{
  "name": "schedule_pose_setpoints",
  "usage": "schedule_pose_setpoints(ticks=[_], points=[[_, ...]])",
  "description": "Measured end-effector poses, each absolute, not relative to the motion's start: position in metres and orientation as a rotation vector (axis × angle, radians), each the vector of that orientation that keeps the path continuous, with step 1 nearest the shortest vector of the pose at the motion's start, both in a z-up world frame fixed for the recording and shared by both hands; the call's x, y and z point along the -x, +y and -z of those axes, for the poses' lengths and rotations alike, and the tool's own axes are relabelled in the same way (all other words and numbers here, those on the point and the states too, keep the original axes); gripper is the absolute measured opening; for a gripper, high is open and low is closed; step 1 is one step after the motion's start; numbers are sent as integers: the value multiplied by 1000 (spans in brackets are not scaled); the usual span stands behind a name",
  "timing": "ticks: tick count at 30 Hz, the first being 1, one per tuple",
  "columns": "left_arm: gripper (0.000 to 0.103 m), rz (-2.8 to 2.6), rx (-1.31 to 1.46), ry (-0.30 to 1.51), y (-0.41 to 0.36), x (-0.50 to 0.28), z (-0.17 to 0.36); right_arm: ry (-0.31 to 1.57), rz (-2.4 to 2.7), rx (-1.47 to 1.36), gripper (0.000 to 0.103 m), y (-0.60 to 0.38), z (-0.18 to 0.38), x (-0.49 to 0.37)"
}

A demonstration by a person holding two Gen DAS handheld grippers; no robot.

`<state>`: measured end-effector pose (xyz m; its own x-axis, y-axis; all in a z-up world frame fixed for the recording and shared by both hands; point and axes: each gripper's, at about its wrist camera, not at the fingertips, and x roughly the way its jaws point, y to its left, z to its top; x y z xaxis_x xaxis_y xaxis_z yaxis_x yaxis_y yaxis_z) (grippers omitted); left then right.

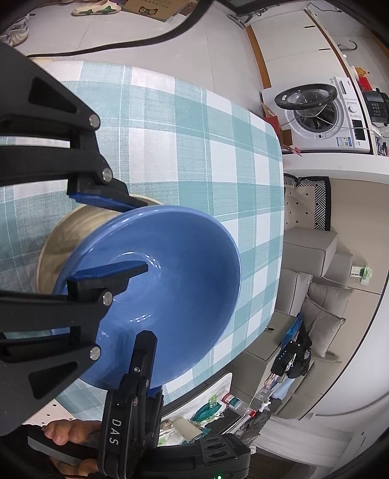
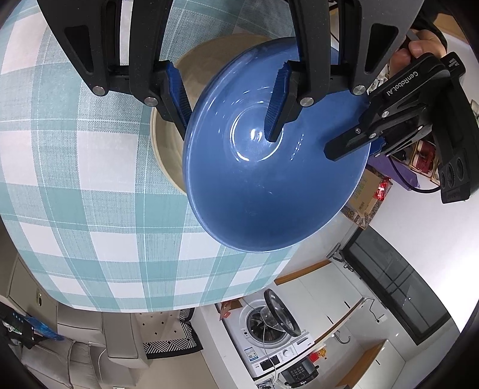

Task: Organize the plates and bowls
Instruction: 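Lift the nested bowls and carry them over the cream plate stack with both tools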

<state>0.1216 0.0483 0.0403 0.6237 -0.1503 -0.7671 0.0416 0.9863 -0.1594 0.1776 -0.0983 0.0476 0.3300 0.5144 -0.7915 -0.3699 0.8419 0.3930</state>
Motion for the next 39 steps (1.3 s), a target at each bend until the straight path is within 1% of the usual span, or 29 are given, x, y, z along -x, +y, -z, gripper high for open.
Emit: schedule_pose_setpoints(ticks=[27,39], points=[[31,105,118,892,47,-124,-36,1068,-573,-116,50,-94,-50,-179],[34,100,108,882,45,-124,-37,1055,-572,-100,50,-93,-48,-179]])
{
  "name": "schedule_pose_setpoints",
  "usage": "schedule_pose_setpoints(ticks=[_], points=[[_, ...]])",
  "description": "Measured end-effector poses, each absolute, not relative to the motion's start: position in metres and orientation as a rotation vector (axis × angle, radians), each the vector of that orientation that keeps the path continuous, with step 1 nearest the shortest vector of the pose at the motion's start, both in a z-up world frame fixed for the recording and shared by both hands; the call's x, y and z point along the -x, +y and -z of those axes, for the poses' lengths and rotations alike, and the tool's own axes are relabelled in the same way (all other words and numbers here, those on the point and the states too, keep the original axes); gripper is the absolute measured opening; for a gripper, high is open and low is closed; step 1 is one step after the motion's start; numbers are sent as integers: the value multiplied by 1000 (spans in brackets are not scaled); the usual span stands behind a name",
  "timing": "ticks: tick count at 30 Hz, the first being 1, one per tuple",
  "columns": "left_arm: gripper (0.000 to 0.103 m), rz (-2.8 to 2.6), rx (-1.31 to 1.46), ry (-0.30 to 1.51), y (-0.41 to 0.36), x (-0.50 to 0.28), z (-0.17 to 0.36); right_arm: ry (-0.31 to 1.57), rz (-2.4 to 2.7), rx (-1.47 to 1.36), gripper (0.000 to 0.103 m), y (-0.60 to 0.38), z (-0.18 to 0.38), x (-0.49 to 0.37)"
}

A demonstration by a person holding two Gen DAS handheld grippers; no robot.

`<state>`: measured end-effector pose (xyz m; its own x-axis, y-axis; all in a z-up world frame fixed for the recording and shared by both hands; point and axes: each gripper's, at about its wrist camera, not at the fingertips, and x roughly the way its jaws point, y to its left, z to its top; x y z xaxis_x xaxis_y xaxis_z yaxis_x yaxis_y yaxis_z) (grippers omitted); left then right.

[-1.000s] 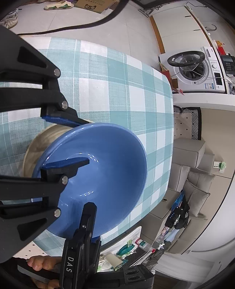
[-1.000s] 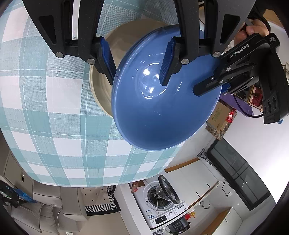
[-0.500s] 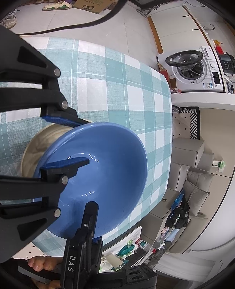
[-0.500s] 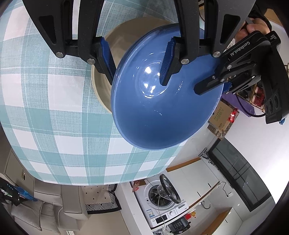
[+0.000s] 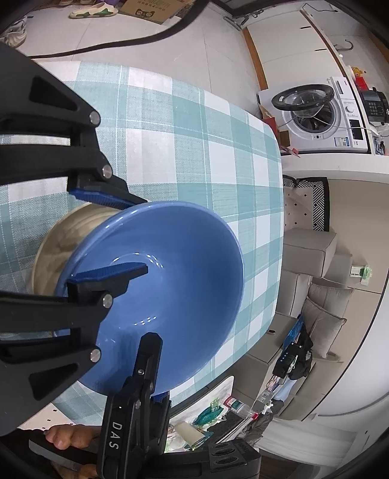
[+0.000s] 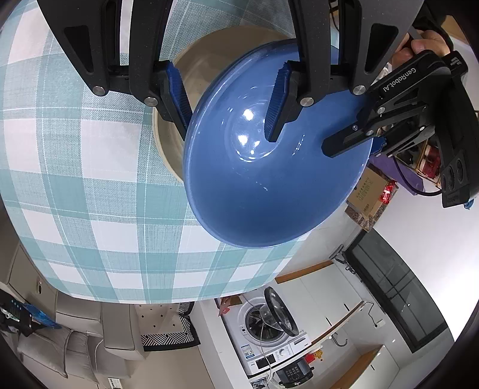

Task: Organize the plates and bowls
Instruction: 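Lift the nested bowls and carry them over the cream plate stack with both tools, then lower the bowls onto the cream plates and open both tools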

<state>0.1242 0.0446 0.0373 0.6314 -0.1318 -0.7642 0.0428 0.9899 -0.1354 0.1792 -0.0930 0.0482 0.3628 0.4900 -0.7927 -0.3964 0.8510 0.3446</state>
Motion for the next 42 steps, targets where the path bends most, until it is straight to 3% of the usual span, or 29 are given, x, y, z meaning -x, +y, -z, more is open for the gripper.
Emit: schedule_pose_setpoints(ticks=[8,11,13,15,21,24,25,26,32,42], points=[[37,112,117,872,47,-124,-37,1043,-588,-109,50,-97,-46,-180],[48,130,130,861,46,-122,-37,1022,-602,-112,52,-99,-49,-178],[57,138,127,845,45,-119,-39,999,-608,-97,56,-101,-54,-175],[58,135,117,830,43,-116,-41,975,-607,-89,69,-104,-58,-173],[60,116,85,775,41,-108,-48,882,-598,-8,84,-106,-69,-160],[66,106,67,749,41,-103,-50,837,-610,15,88,-108,-74,-154],[76,101,65,737,41,-102,-51,825,-616,16,88,-109,-75,-152],[79,98,68,716,41,-100,-52,812,-620,15,89,-111,-77,-150],[93,86,65,658,45,-91,-55,708,-602,10,101,-124,-84,-140],[103,65,35,604,41,-73,-47,667,-606,-4,102,-139,-75,-127]])
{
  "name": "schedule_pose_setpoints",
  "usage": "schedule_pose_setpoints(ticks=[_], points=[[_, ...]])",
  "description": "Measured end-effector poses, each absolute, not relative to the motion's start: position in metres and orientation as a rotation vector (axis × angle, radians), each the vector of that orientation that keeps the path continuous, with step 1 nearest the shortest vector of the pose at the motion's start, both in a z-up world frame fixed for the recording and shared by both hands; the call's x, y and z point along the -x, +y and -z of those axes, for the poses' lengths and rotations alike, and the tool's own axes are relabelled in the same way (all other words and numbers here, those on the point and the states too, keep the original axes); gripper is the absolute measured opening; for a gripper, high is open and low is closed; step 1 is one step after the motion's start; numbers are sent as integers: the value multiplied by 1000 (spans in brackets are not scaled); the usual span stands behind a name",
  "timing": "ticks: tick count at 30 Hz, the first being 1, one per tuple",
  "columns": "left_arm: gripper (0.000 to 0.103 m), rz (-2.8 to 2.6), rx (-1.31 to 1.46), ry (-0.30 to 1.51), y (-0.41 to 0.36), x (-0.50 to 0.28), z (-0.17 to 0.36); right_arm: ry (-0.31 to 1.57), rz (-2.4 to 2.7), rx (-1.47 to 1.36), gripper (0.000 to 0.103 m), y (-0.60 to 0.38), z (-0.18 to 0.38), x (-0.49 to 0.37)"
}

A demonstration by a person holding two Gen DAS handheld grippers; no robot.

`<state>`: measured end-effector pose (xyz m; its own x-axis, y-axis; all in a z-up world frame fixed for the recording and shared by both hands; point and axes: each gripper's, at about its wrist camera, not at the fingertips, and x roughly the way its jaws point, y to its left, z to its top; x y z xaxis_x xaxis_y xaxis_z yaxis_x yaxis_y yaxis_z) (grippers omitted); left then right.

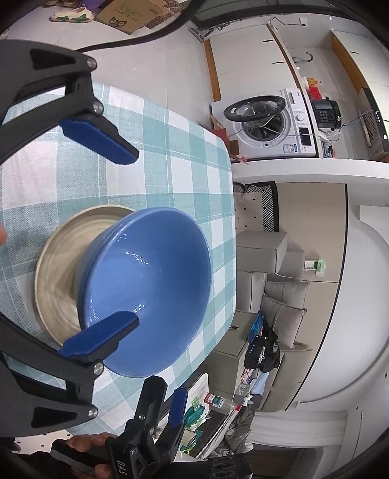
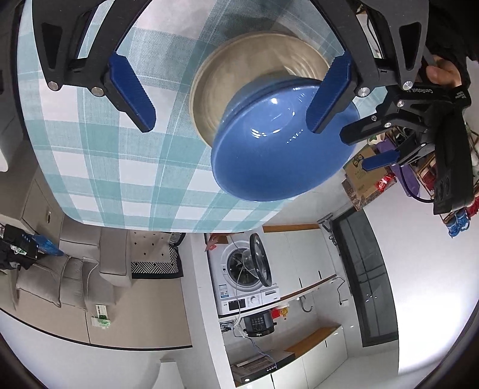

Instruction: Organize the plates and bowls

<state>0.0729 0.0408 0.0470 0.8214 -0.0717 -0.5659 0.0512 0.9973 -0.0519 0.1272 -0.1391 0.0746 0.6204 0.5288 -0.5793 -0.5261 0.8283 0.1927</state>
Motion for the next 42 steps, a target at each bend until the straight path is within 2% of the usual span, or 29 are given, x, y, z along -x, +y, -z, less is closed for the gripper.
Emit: schedule_pose_setpoints(ticks=[11,42], points=[[103,33,22,529,39,-47,-40,551,-600,45,102,-147,-64,-90],[103,19,-11,441,36,15,-21,501,-638,29,102,-147,-44,-23]])
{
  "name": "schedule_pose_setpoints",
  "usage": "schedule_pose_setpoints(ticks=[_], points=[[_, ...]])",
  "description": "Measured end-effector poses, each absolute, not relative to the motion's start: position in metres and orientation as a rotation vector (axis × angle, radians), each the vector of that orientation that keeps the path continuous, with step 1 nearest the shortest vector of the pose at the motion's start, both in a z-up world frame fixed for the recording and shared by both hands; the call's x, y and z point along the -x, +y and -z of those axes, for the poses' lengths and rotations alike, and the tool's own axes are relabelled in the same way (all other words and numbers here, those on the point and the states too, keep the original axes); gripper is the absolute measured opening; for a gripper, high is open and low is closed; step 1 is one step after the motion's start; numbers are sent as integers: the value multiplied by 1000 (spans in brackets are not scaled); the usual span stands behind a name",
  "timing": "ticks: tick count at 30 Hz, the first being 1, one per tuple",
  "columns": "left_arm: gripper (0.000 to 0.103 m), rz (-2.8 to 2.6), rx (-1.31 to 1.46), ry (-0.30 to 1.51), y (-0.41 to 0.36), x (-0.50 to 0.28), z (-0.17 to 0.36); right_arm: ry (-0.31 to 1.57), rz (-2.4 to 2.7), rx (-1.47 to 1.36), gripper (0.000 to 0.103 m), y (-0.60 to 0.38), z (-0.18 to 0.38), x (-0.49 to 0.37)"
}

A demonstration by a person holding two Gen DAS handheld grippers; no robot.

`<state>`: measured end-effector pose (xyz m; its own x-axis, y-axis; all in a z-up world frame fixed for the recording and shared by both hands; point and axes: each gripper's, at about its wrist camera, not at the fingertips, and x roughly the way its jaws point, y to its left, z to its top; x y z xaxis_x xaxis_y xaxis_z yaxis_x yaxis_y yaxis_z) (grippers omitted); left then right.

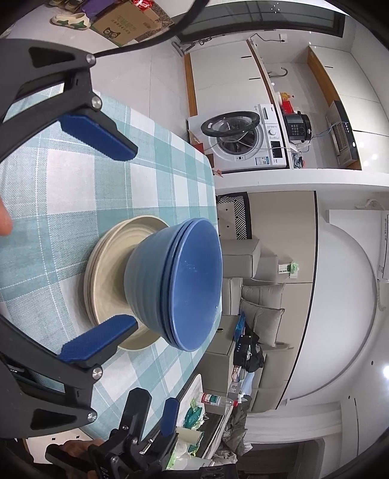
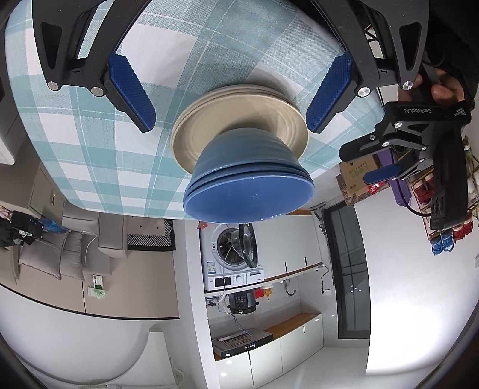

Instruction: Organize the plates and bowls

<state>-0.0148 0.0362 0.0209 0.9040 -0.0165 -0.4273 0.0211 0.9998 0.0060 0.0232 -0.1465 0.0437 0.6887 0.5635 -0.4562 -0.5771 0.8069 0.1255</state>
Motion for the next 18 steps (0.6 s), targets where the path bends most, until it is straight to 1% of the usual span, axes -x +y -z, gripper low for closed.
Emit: schedule_pose_setpoints(ticks=[18], points=[[103,27,0,422,40,20,-23,471,-646,31,102,-147,-47,-16]])
